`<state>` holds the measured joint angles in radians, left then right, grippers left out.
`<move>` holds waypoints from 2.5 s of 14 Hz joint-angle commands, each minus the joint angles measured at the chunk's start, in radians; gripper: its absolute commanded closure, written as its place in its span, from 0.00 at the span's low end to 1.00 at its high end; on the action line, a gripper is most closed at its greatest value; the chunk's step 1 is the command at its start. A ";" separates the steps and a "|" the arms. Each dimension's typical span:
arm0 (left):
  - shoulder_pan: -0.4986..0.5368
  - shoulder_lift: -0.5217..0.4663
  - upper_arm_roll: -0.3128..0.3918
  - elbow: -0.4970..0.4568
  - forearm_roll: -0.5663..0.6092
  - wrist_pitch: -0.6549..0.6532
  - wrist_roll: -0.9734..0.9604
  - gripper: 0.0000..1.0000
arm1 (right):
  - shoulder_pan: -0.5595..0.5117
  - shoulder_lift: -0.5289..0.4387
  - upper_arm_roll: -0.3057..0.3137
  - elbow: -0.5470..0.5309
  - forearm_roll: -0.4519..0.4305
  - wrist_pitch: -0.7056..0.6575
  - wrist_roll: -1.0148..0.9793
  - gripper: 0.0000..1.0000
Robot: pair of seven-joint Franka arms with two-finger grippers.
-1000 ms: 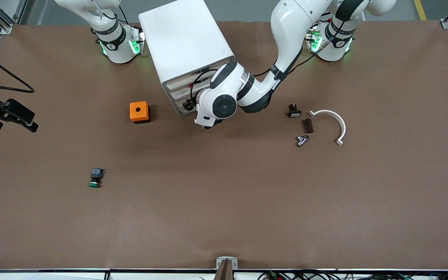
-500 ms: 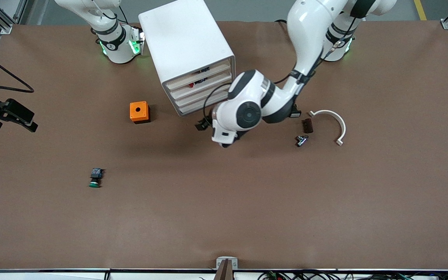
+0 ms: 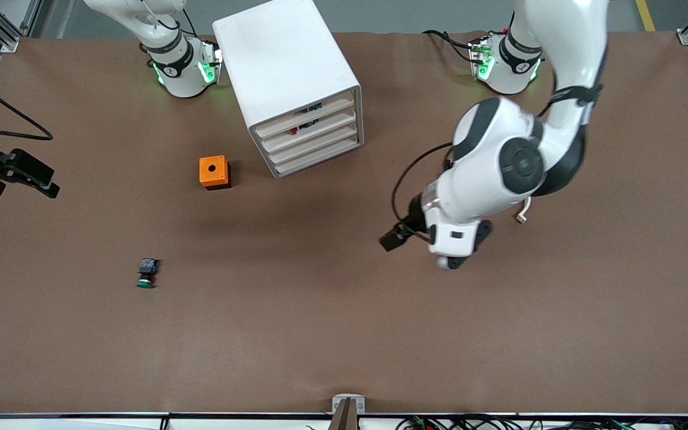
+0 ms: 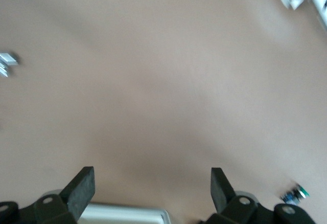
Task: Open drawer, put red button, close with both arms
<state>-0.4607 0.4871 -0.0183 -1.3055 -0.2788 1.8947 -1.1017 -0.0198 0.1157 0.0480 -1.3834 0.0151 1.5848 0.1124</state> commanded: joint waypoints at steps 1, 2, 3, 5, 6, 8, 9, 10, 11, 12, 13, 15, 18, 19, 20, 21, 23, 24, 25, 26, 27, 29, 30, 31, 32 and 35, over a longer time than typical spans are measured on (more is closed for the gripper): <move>0.043 -0.077 -0.005 -0.026 0.076 -0.069 0.092 0.00 | -0.019 0.006 0.013 0.020 -0.004 -0.046 0.007 0.00; 0.071 -0.097 -0.003 -0.026 0.078 -0.110 0.147 0.00 | -0.017 0.002 0.013 0.017 -0.003 -0.046 0.007 0.00; 0.101 -0.113 -0.002 -0.026 0.079 -0.150 0.204 0.00 | -0.015 -0.001 0.015 0.017 -0.003 -0.046 0.007 0.00; 0.164 -0.151 0.000 -0.028 0.079 -0.244 0.346 0.00 | -0.014 -0.002 0.016 0.012 -0.003 -0.058 0.007 0.00; 0.195 -0.169 0.000 -0.028 0.079 -0.281 0.411 0.00 | -0.014 -0.004 0.016 0.010 -0.001 -0.063 0.006 0.00; 0.261 -0.203 -0.003 -0.029 0.113 -0.348 0.535 0.00 | -0.012 -0.027 0.018 -0.015 -0.001 -0.060 -0.004 0.00; 0.277 -0.220 -0.005 -0.031 0.151 -0.379 0.584 0.00 | -0.012 -0.042 0.018 -0.035 -0.001 -0.054 -0.004 0.00; 0.292 -0.229 -0.003 -0.031 0.177 -0.411 0.627 0.00 | -0.012 -0.054 0.018 -0.054 -0.001 -0.049 -0.004 0.00; 0.330 -0.241 -0.008 -0.031 0.184 -0.428 0.681 0.00 | -0.012 -0.070 0.018 -0.077 -0.001 -0.031 -0.005 0.00; 0.374 -0.255 -0.020 -0.035 0.184 -0.433 0.735 0.00 | -0.012 -0.089 0.018 -0.110 -0.001 0.000 -0.005 0.00; 0.404 -0.271 -0.028 -0.043 0.184 -0.442 0.787 0.00 | -0.012 -0.120 0.018 -0.165 -0.001 0.048 -0.005 0.00; 0.409 -0.277 -0.012 -0.046 0.187 -0.453 0.865 0.00 | -0.009 -0.160 0.018 -0.233 -0.001 0.092 -0.010 0.00; 0.395 -0.304 0.066 -0.070 0.196 -0.450 0.980 0.00 | -0.009 -0.160 0.019 -0.230 -0.001 0.089 -0.010 0.00; 0.372 -0.311 0.101 -0.077 0.196 -0.442 1.005 0.00 | -0.009 -0.159 0.019 -0.230 -0.001 0.089 -0.010 0.00; 0.351 -0.311 0.141 -0.078 0.198 -0.428 1.014 0.00 | -0.009 -0.159 0.021 -0.230 -0.001 0.086 -0.010 0.00; 0.335 -0.309 0.159 -0.081 0.198 -0.407 1.023 0.00 | -0.009 -0.159 0.021 -0.230 0.000 0.086 -0.008 0.00; 0.332 -0.308 0.161 -0.109 0.196 -0.349 1.043 0.00 | -0.011 -0.159 0.021 -0.227 0.005 0.086 -0.008 0.00; 0.327 -0.311 0.164 -0.132 0.198 -0.312 1.043 0.00 | -0.011 -0.159 0.021 -0.227 0.006 0.086 -0.010 0.00; 0.327 -0.311 0.166 -0.139 0.198 -0.292 1.043 0.00 | -0.011 -0.159 0.021 -0.227 0.006 0.086 -0.010 0.00; 0.346 -0.309 0.158 -0.136 0.202 -0.289 1.043 0.00 | -0.011 -0.159 0.021 -0.227 0.006 0.086 -0.017 0.00; 0.375 -0.309 0.140 -0.135 0.207 -0.278 1.043 0.00 | -0.011 -0.159 0.021 -0.227 0.006 0.086 -0.048 0.00; 0.462 -0.308 0.040 -0.132 0.208 -0.260 1.045 0.00 | -0.011 -0.157 0.019 -0.227 0.006 0.086 -0.066 0.00; 0.477 -0.308 0.017 -0.132 0.214 -0.252 1.043 0.00 | -0.011 -0.159 0.019 -0.227 0.006 0.086 -0.060 0.00; 0.478 -0.306 0.015 -0.129 0.219 -0.247 1.043 0.00 | -0.008 -0.160 0.021 -0.227 0.006 0.086 -0.053 0.00; 0.478 -0.305 0.015 -0.127 0.224 -0.246 1.043 0.00 | -0.008 -0.160 0.023 -0.227 0.008 0.086 -0.042 0.00; 0.471 -0.306 0.014 -0.126 0.236 -0.243 1.043 0.00 | -0.006 -0.160 0.023 -0.229 0.008 0.084 0.007 0.00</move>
<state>0.0045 0.2074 0.0101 -1.4129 -0.0721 1.6403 -0.0714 -0.0197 -0.0189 0.0612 -1.5876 0.0169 1.6600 0.0857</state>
